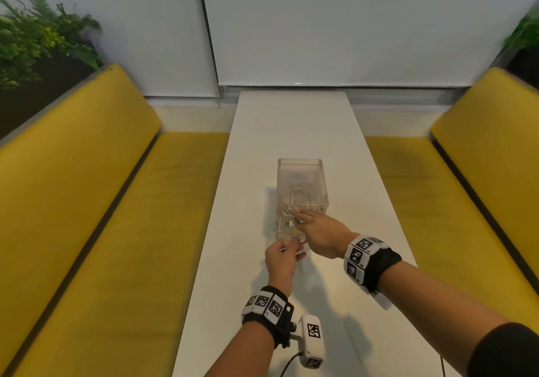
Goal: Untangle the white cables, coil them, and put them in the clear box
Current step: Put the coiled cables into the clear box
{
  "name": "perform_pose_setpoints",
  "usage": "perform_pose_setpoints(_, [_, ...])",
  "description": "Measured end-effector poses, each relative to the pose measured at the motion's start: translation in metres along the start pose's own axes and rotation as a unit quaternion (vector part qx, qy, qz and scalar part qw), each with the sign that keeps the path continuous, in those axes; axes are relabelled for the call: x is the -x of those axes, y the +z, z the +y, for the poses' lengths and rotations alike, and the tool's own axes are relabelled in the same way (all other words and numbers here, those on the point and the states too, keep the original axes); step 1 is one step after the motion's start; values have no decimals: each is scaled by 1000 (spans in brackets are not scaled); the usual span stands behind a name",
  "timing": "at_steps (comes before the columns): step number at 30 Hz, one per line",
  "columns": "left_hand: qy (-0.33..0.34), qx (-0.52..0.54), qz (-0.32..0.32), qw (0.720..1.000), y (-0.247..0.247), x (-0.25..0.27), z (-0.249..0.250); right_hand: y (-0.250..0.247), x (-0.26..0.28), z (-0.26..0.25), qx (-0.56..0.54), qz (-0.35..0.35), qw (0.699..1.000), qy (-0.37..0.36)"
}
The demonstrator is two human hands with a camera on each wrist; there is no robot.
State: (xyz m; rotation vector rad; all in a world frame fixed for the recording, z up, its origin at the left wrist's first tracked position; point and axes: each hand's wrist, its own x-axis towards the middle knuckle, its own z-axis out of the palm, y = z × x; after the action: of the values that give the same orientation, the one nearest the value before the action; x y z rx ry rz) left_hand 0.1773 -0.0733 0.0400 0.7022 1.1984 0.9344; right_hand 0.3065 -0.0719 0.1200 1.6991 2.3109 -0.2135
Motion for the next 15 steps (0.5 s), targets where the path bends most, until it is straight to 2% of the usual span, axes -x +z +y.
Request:
perform_pose_setpoints(2, [4, -2, -1, 1000, 0, 0, -1, 1, 7, 1, -38, 28, 999, -12])
perform_pose_setpoints(5, [15, -12, -7, 1000, -1, 0, -3, 3, 19, -1, -94, 184, 978, -23])
perform_pose_setpoints(7, [18, -15, -8, 1000, -1, 0, -2, 7, 26, 0, -119, 251, 961, -11])
perform_pose_setpoints(11, [21, -30, 6, 999, 3, -2, -1, 20, 44, 8, -176, 293, 937, 70])
perform_pose_setpoints(15, [32, -56, 25, 998, 11, -8, 0, 50, 73, 15, -310, 296, 884, 188])
